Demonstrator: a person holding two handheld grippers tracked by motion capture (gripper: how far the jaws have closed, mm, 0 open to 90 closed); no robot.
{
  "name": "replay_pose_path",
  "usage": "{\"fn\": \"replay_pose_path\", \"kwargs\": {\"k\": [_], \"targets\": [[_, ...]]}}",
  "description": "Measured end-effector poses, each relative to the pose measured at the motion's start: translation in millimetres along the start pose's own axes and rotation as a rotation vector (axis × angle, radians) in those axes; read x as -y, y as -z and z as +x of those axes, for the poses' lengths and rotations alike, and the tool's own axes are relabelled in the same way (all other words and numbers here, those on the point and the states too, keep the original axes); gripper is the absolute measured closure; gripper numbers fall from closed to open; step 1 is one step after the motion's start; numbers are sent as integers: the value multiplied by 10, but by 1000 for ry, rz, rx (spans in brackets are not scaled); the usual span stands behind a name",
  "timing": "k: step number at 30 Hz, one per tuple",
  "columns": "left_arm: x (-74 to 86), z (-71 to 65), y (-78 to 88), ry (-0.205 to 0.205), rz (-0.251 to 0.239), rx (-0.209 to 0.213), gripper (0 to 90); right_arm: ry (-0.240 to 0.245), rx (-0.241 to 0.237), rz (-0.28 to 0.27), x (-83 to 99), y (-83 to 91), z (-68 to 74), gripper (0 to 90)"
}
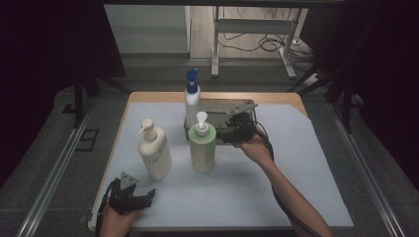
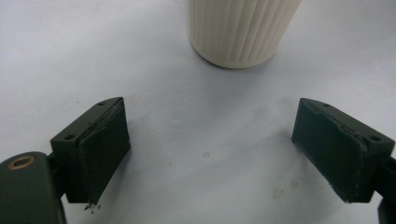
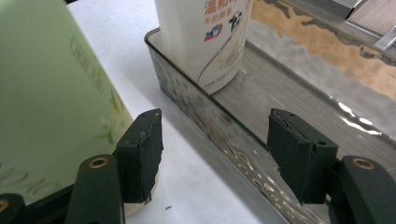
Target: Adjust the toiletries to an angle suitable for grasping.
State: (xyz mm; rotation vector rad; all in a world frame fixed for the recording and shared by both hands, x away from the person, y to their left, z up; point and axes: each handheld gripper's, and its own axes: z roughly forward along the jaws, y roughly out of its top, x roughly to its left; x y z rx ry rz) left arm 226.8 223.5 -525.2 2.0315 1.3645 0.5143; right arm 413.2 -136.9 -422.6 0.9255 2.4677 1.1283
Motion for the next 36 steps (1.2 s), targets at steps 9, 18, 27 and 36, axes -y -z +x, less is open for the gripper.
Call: {"fn": "replay_pose_path", "kwargs": {"k": [9, 18, 27, 36], "targets": [[0, 0, 0, 0, 0, 0, 110, -9, -18, -1, 103, 94, 14, 340], [0, 0, 0, 0, 0, 0, 110, 9, -37, -8, 204, 224, 51, 315], [1, 0, 0, 0, 0, 0, 110, 33, -63, -13, 278, 373, 138, 287], [1, -1, 1, 0, -1, 0, 110, 58, -114, -12, 346, 427, 252, 216]]}}
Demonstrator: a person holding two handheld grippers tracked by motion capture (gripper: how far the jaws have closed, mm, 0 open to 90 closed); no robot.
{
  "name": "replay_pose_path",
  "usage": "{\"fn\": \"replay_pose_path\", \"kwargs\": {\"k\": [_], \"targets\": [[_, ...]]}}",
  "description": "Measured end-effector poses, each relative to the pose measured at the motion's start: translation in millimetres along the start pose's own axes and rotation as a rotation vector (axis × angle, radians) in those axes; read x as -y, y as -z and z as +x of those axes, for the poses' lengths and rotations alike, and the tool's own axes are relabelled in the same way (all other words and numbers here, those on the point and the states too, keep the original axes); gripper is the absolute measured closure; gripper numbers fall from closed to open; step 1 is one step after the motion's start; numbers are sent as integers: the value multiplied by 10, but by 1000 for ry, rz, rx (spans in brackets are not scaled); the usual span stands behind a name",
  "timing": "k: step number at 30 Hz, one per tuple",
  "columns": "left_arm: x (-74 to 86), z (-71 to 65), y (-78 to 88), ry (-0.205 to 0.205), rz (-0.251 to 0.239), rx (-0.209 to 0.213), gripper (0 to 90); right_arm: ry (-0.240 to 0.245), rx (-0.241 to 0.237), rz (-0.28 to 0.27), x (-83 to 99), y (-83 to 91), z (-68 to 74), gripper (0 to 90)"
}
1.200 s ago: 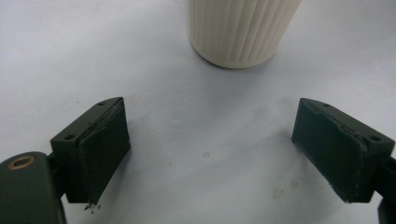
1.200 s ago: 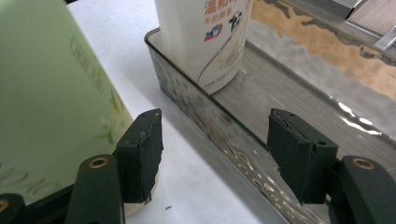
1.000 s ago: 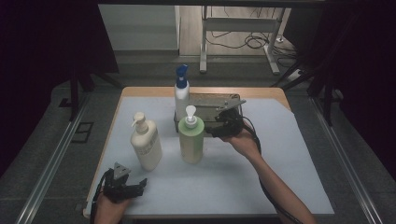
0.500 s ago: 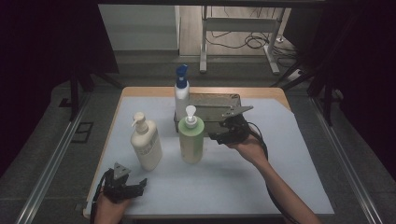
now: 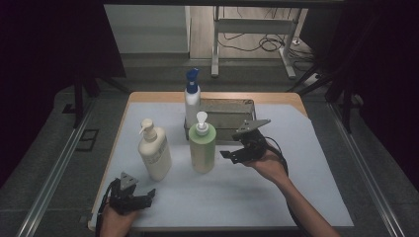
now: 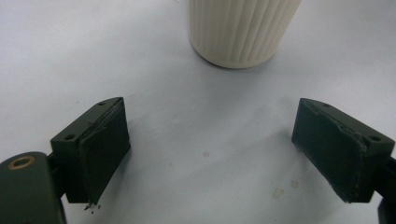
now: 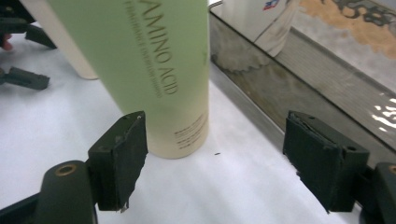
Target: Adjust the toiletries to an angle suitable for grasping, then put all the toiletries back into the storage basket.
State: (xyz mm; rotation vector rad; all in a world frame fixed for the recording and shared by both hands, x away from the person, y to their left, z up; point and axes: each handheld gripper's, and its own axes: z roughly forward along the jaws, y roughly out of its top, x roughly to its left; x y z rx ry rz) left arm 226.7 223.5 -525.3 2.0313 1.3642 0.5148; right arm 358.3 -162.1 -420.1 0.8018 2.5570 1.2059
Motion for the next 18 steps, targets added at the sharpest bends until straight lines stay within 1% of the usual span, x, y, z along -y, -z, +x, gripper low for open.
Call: {"fn": "replay_pose_path", "kwargs": {"k": [5, 8, 14, 18], "targets": [[0, -1, 1, 0, 0, -1, 110, -3, -31, 2, 15, -15, 48, 173], [0, -1, 2, -1, 1, 0, 111, 2, -41, 1, 12, -32, 85, 156], [0, 1, 1, -1, 0, 0, 111, 14, -63, 7, -21, -95, 153, 146], [0, 0, 1, -1, 0, 0, 111, 24, -74, 1, -57, -147, 203, 144]]}}
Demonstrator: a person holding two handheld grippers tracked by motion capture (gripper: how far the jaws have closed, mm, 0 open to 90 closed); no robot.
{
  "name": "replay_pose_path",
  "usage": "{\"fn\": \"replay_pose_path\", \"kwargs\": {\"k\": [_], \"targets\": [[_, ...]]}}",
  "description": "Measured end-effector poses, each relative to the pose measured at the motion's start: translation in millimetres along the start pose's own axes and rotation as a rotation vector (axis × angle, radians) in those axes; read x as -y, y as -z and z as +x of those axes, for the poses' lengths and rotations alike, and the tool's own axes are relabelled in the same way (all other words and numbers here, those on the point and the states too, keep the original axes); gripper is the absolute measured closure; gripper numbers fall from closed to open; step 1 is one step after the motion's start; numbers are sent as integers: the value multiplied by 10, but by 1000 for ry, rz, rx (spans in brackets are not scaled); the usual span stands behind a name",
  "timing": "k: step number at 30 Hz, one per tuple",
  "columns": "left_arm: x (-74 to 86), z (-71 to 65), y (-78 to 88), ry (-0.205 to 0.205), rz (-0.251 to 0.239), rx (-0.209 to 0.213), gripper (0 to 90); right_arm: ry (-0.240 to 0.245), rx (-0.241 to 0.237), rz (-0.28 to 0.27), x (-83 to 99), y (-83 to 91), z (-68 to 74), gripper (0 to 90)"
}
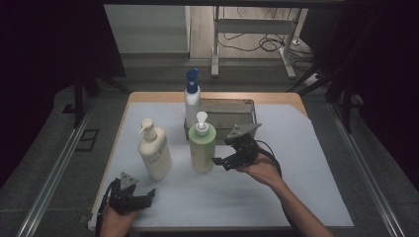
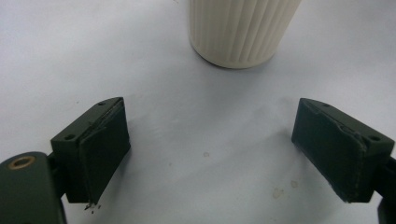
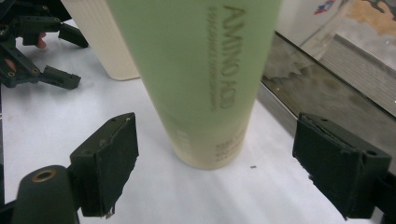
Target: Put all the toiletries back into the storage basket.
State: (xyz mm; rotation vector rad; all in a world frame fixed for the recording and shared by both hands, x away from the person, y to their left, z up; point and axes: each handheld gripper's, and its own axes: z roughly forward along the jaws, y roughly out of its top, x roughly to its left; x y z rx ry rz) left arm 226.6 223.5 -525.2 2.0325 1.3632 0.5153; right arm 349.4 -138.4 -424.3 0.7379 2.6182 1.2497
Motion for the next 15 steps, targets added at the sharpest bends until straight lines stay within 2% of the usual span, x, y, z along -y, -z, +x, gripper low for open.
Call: {"fn": "replay_pose_path", "kwargs": {"k": [5, 15], "targets": [[0, 0, 0, 0, 0, 0, 111, 22, -16, -9, -54, -68, 65, 138], [0, 0, 0, 0, 0, 0, 111, 30, -7, -6, -130, -205, 129, 112]]}}
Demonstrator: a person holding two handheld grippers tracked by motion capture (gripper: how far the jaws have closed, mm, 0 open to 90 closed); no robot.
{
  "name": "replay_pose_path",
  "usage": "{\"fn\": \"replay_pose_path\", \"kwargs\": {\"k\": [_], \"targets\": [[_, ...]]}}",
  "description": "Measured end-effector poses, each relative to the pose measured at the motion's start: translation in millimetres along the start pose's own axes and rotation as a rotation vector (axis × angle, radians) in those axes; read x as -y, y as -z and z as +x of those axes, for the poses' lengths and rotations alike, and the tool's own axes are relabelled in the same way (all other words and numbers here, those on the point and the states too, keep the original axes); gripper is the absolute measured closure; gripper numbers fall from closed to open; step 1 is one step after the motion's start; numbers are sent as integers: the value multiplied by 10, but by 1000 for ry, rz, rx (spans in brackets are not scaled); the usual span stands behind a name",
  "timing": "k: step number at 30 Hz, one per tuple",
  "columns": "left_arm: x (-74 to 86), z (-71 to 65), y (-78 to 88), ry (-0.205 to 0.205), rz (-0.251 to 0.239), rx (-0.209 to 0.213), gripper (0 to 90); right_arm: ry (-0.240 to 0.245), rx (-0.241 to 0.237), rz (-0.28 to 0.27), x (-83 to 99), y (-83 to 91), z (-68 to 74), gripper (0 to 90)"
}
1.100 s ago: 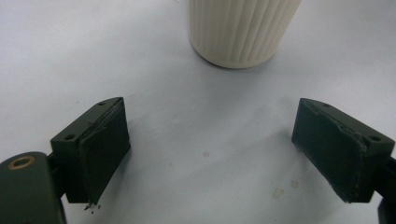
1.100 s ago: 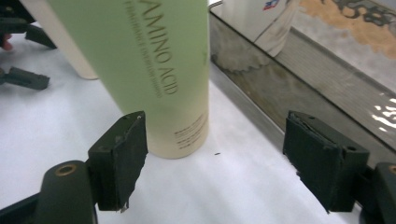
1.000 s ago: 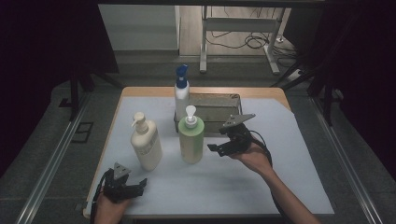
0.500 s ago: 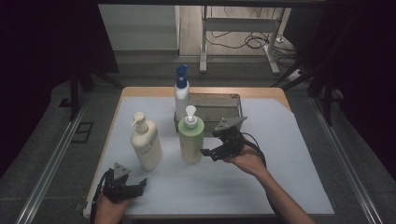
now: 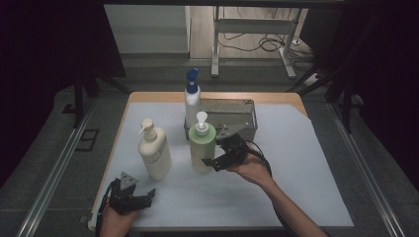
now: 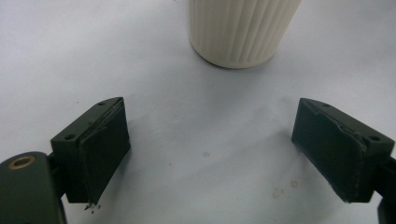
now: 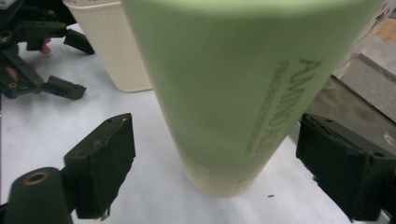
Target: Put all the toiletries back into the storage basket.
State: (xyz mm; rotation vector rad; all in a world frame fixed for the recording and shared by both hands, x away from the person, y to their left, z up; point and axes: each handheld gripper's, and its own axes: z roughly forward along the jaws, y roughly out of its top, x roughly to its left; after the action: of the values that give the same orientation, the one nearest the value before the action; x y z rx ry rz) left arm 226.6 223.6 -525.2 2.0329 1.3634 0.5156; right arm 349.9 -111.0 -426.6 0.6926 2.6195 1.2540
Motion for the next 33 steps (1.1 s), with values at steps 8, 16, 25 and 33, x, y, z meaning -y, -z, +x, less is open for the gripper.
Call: {"fn": "replay_pose_path", "kwargs": {"k": [8, 16, 25, 33], "targets": [[0, 0, -1, 0, -1, 1, 111, -5, 23, -2, -44, -104, -1, 73], [0, 0, -1, 1, 0, 1, 111, -21, 29, -6, -70, -220, -8, 66], [0, 1, 0, 1, 0, 1, 111, -33, 53, -21, -129, -327, -7, 98], [0, 0, -1, 1, 0, 1, 111, -24, 78, -15, -132, -318, 17, 121]]}}
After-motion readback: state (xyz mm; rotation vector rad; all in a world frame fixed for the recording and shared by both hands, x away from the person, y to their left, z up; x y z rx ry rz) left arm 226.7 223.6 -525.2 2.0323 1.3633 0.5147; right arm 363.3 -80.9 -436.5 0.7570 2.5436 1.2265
